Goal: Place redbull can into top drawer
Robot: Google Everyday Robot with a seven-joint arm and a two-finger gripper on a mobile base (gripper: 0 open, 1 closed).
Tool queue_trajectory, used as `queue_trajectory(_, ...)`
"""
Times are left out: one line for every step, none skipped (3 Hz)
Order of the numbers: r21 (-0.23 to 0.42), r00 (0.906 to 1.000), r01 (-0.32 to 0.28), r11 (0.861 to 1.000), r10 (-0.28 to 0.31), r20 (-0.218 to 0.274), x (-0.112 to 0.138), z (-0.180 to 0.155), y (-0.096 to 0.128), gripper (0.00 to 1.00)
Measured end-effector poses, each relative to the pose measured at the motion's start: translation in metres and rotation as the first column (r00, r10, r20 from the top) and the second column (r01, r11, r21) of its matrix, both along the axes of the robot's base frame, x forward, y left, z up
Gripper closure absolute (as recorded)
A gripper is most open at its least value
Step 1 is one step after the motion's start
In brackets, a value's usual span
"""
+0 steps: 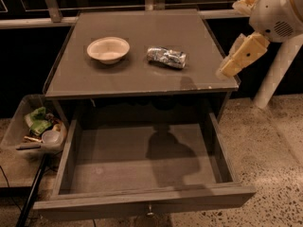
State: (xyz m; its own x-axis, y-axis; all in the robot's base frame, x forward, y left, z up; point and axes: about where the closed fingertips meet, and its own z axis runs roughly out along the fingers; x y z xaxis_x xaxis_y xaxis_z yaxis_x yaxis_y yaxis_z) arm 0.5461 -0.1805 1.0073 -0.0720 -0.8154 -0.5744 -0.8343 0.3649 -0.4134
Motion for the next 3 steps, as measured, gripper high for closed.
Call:
queue_trajectory(0.000, 1.0000, 0.000, 1.000, 0.000, 0.000, 0.000, 0.000, 0.000, 0.00)
queue_trajectory(0.020, 0.9980, -0.063, 0.998, 0.063, -0.004, 0.016, -0.001, 0.017, 0.00)
queue_trajectory(0.038, 0.9847, -0.171, 0.985, 0.172, -0.028, 0.046, -0.010, 0.042, 0.00)
